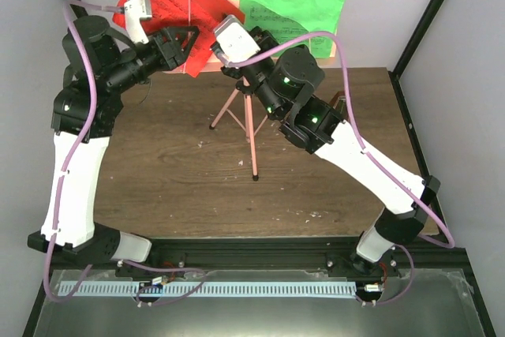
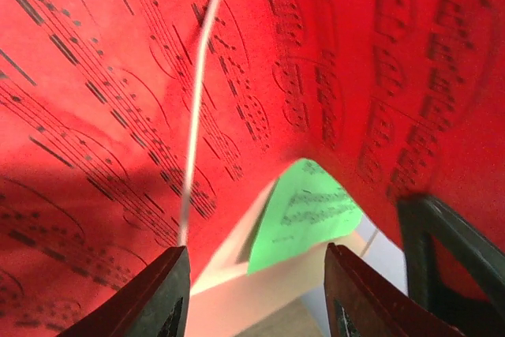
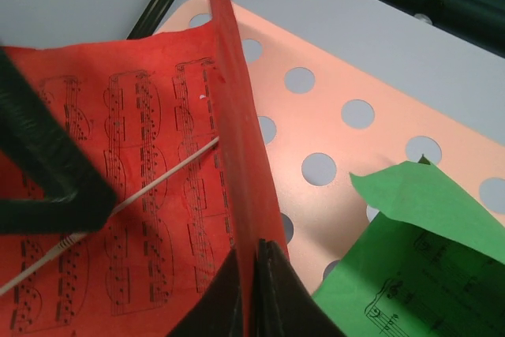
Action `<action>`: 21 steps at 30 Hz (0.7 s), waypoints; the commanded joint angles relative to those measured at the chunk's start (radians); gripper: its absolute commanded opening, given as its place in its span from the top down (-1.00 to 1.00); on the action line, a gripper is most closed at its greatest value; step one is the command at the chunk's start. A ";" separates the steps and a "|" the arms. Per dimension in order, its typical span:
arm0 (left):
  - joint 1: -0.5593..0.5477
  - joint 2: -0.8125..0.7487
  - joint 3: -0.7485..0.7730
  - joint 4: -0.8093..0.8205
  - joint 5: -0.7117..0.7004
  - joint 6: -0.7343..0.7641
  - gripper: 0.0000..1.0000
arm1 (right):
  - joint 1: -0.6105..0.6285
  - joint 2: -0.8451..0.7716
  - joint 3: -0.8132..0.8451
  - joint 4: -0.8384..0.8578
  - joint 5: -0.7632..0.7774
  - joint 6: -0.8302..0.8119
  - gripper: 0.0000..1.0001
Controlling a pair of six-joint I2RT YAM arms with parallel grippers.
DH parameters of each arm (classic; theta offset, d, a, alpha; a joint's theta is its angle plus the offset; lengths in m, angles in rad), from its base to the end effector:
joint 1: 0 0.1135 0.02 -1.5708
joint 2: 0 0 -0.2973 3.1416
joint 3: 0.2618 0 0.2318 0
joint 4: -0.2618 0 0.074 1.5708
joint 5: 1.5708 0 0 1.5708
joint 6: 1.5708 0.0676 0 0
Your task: Pack up the instrument practice props
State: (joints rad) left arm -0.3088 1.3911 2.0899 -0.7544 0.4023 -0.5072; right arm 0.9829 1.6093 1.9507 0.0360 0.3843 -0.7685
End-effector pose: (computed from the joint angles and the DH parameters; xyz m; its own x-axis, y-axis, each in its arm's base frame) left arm 0.2165 -0.0968 0.5884 -0.3630 -0.3533 -0.8622 0.5443 0.6706 -0.5040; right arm 0.2149 0.2767 0.5924 0.5488 -0.3385 -0.7644 -0.2736 0.7913 -0.5468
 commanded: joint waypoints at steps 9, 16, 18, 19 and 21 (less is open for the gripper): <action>0.008 0.019 -0.015 0.164 -0.116 -0.065 0.18 | -0.004 0.009 0.071 -0.025 -0.005 0.000 0.99; 0.008 0.033 -0.021 0.148 -0.122 -0.062 0.30 | -0.005 0.031 0.090 -0.043 -0.011 0.004 0.99; 0.008 0.040 -0.021 0.146 -0.116 -0.066 0.35 | -0.004 0.031 0.090 -0.045 -0.010 0.006 0.99; 0.008 0.045 -0.021 0.149 -0.111 -0.067 0.37 | -0.004 0.029 0.090 -0.046 -0.008 0.006 0.99; 0.007 0.052 -0.025 0.163 -0.093 -0.075 0.43 | -0.004 0.029 0.089 -0.050 -0.005 0.005 0.99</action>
State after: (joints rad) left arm -0.3054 1.4258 2.0735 -0.6277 0.2913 -0.5690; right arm 0.9829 1.6337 1.9991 -0.0013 0.3775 -0.7666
